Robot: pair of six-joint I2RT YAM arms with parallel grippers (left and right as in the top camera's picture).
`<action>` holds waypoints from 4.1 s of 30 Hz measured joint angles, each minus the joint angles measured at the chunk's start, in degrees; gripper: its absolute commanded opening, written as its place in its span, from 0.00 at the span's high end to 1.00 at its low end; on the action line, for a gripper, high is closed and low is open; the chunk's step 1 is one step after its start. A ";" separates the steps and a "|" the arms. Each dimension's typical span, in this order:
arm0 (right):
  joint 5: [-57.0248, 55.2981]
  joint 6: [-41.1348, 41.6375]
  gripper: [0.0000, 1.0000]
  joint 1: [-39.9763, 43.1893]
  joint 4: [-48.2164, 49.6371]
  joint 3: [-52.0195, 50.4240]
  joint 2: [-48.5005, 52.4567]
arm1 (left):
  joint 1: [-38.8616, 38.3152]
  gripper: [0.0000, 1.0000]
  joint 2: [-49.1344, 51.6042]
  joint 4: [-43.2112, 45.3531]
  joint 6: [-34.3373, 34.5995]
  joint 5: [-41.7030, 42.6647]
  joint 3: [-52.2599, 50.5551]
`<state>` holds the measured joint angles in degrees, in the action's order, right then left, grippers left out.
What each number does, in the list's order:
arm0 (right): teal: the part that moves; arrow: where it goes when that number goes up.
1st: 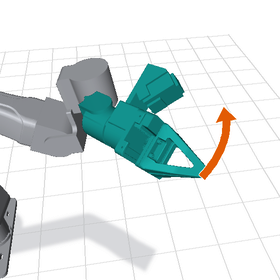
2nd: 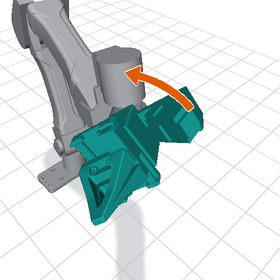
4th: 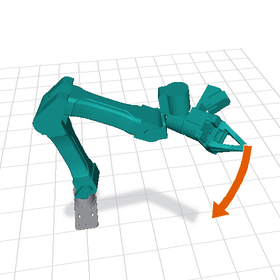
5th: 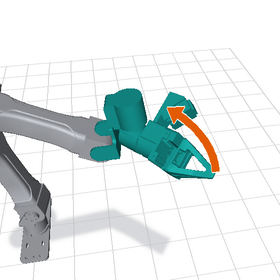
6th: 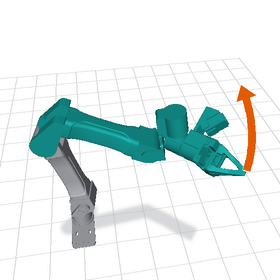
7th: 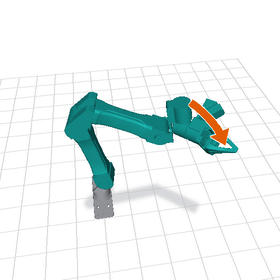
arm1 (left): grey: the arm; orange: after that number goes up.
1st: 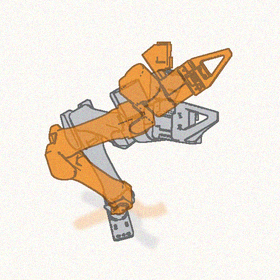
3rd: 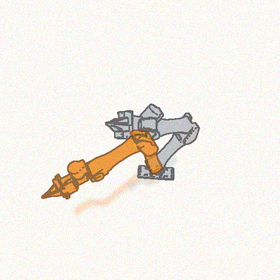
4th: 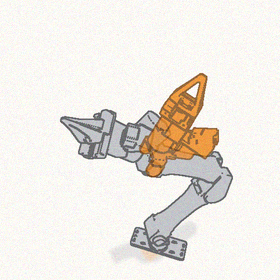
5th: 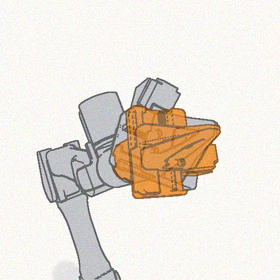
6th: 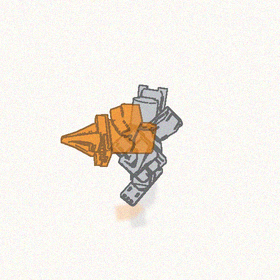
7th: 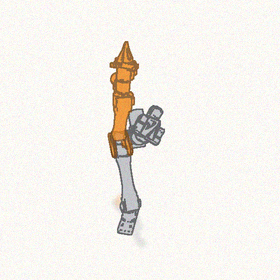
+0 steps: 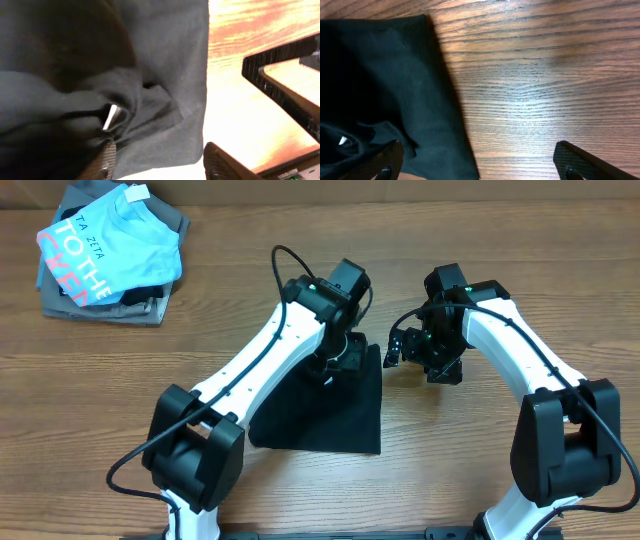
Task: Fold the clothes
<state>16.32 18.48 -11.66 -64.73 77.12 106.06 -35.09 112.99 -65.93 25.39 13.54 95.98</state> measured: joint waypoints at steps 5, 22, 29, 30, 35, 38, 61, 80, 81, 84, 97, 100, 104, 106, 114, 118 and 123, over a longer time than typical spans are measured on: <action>0.02 -0.09 0.00 0.02 0.00 0.00 0.00 | -0.17 0.39 0.31 -0.52 -0.31 1.27 0.46; 6.10 2.67 0.00 -6.25 3.32 14.36 0.46 | 30.56 0.04 -2.84 -21.14 -1.70 -8.74 14.58; -1.31 11.67 0.03 -19.50 8.04 14.38 3.21 | 35.87 0.00 -2.84 -20.06 -1.77 -10.25 7.78; -2.80 12.90 0.04 -20.87 8.11 14.38 4.09 | 36.06 0.00 -2.84 -19.85 -1.75 -10.38 6.88; -8.31 16.41 0.04 -24.04 8.07 14.38 8.02 | 36.35 0.00 -2.84 -17.53 -1.77 -10.62 2.36; -9.73 17.51 0.07 -24.15 8.15 14.38 9.16 | 36.33 0.00 -2.84 -15.56 -1.77 -10.62 -0.07; -18.47 17.77 0.71 -17.86 3.91 14.38 10.08 | 36.33 0.00 -2.84 -13.70 -1.77 -10.62 -4.02; -17.35 13.25 0.00 -10.47 -13.46 21.16 9.86 | 35.82 0.00 -2.84 -12.85 -1.77 -10.58 -4.09; -17.11 13.64 0.00 -10.54 -14.75 22.75 9.57 | 35.82 0.00 -2.84 -12.87 -1.77 -10.60 -4.09; -16.11 14.51 0.00 -11.32 -15.93 26.69 7.17 | 35.82 0.00 -2.84 -12.85 -1.77 -10.60 -4.13; -9.75 14.56 0.00 -26.25 -8.94 28.63 7.37 | 35.82 0.00 -2.84 -12.70 -1.77 -10.60 -4.13; -9.22 14.51 0.04 -28.09 -9.05 28.63 10.27 | 35.82 0.00 -2.82 -12.85 -1.77 -10.58 -4.13; -9.07 14.47 0.36 -28.50 -9.18 28.63 14.29 | 35.82 0.00 -2.84 -12.87 -1.77 -10.60 -4.13; -9.07 14.49 0.54 -28.50 -9.25 28.61 15.30 | 35.82 0.00 -2.84 -12.85 -1.77 -10.60 -4.13; -9.11 13.99 0.96 -28.50 -10.82 28.63 15.39 | 35.82 0.00 -2.84 -12.83 -1.79 -10.60 -4.13; -9.70 14.36 0.96 -28.50 -13.75 28.63 15.39 | 35.82 0.00 -2.84 -12.83 -1.84 -10.60 -4.13; -10.36 14.38 0.87 -28.50 -23.50 28.63 15.39 | 35.82 0.00 -2.84 -12.76 -1.95 -10.58 -4.13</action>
<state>5.96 32.86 -40.16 -88.23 105.75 121.45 0.73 110.15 -78.70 23.44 2.96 91.85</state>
